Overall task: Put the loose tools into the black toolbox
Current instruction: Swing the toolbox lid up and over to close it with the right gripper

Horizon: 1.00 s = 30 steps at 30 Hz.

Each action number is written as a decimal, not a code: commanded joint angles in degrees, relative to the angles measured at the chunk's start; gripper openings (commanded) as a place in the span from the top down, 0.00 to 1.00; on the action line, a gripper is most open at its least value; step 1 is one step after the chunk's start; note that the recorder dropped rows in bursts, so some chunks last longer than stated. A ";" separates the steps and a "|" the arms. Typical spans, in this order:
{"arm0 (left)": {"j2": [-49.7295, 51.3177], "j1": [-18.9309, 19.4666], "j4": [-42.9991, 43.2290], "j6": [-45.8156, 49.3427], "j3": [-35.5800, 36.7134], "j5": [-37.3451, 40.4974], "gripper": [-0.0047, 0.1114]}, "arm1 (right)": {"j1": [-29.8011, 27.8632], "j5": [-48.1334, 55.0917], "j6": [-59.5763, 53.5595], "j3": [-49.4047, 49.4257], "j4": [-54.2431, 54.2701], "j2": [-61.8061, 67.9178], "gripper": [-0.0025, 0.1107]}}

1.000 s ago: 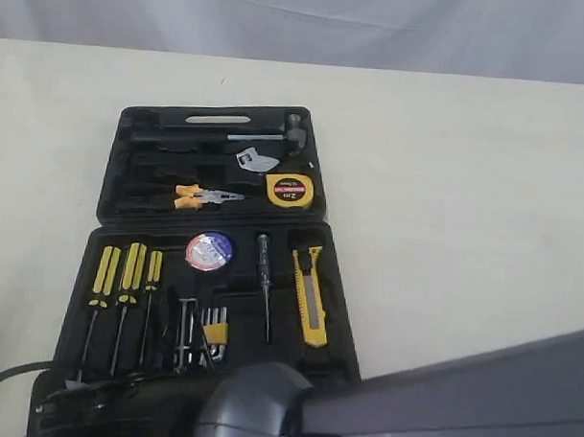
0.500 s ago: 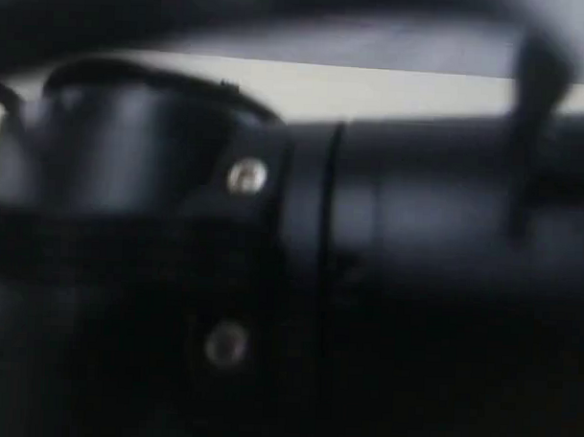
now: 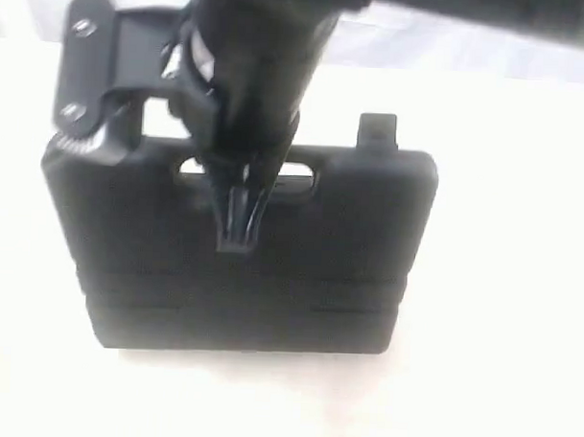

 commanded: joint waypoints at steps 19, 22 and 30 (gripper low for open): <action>0.23 -0.33 -0.12 0.02 -0.30 0.05 0.96 | -20.97 -30.51 -8.85 0.45 4.21 20.79 0.98; 0.23 -0.33 -0.12 0.02 -0.30 0.05 0.96 | -21.64 -32.71 -8.85 0.45 4.21 21.00 0.97; 0.23 -0.33 -0.12 0.02 -0.30 0.05 0.96 | -22.04 -33.50 -6.42 0.45 -0.66 20.89 0.52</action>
